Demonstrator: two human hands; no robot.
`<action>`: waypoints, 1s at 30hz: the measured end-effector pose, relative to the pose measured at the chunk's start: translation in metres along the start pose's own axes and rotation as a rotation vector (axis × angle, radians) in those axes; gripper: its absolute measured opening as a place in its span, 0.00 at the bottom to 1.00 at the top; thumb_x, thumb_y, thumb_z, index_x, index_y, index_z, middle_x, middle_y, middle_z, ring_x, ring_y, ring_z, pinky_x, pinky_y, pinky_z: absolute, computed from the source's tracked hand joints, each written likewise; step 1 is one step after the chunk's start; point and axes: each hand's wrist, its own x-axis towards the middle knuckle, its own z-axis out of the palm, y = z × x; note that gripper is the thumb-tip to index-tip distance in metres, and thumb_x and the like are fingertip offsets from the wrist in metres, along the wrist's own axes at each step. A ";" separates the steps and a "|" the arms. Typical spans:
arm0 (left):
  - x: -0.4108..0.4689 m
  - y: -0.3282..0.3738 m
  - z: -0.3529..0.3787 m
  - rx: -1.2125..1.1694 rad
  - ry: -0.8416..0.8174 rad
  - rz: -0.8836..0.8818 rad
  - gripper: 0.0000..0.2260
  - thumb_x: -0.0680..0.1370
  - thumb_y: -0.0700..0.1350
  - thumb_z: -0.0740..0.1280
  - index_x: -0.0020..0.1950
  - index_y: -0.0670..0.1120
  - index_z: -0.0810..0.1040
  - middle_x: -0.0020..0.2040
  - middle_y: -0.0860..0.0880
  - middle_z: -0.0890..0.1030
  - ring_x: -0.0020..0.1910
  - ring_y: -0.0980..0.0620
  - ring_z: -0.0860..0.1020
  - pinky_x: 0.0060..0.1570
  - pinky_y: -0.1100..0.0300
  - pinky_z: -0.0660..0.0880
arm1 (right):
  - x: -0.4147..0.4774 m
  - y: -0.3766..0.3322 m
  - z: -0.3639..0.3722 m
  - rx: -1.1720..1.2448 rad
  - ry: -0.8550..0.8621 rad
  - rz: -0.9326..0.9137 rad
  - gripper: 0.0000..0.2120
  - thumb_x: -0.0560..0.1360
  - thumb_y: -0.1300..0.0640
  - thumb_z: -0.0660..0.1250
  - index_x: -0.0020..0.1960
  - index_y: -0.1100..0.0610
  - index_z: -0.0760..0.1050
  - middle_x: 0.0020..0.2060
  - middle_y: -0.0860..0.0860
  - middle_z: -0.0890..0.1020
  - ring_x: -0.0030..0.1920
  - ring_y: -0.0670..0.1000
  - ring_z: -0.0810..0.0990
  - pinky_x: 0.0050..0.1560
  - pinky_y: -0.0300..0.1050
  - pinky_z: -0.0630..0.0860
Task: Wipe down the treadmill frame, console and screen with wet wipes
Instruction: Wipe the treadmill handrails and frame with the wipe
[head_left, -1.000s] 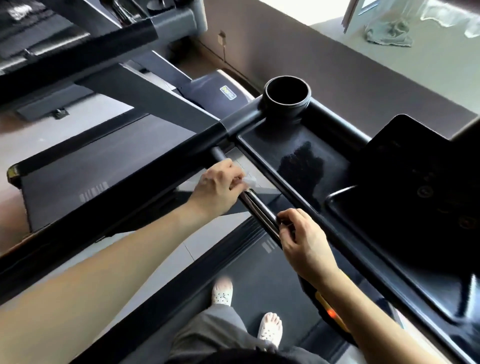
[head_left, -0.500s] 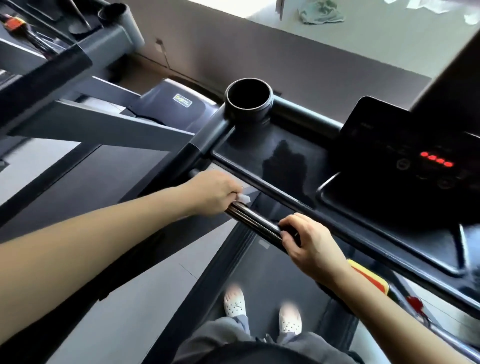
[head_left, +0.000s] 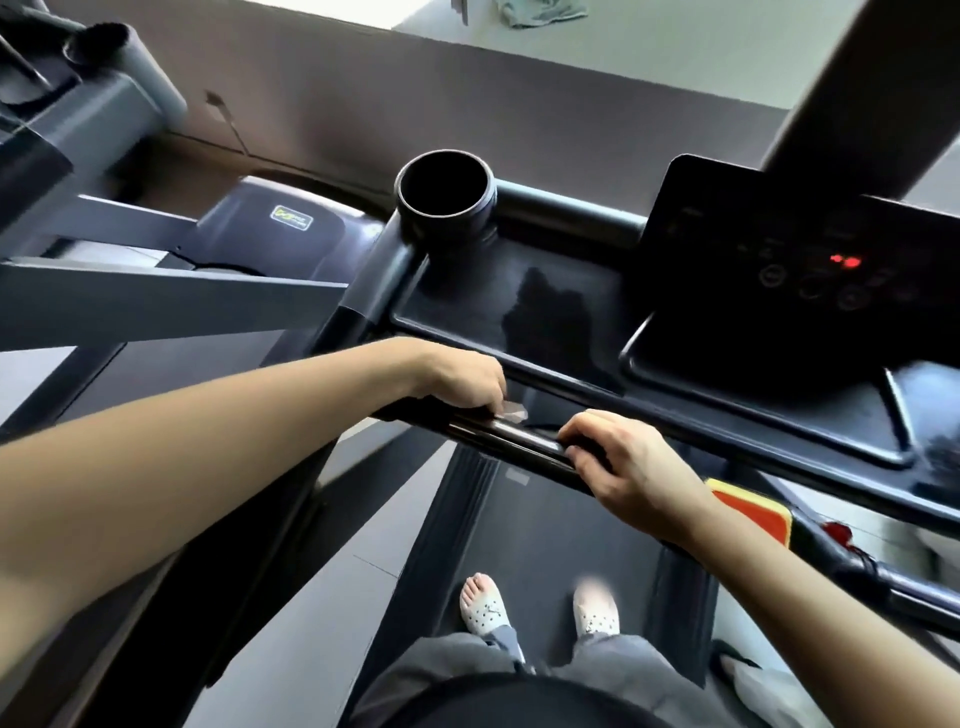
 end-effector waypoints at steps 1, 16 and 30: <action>0.002 0.004 0.002 -0.063 -0.002 0.017 0.10 0.79 0.45 0.67 0.39 0.45 0.79 0.35 0.51 0.76 0.36 0.52 0.73 0.39 0.57 0.69 | 0.000 -0.001 0.000 -0.003 0.000 0.007 0.04 0.79 0.53 0.65 0.51 0.50 0.77 0.44 0.42 0.79 0.45 0.46 0.79 0.49 0.45 0.77; -0.027 0.023 0.023 0.300 0.234 0.220 0.16 0.83 0.52 0.60 0.39 0.47 0.75 0.39 0.47 0.79 0.43 0.43 0.77 0.42 0.54 0.70 | 0.000 0.000 0.005 -0.069 0.022 0.029 0.09 0.82 0.52 0.59 0.54 0.51 0.77 0.46 0.41 0.78 0.46 0.44 0.78 0.51 0.44 0.76; -0.056 -0.044 0.065 0.203 0.961 0.353 0.14 0.76 0.56 0.62 0.43 0.49 0.83 0.39 0.52 0.79 0.39 0.48 0.78 0.39 0.56 0.71 | 0.083 -0.058 0.025 0.236 -0.239 0.269 0.15 0.81 0.59 0.61 0.38 0.65 0.73 0.31 0.52 0.71 0.35 0.49 0.68 0.40 0.55 0.69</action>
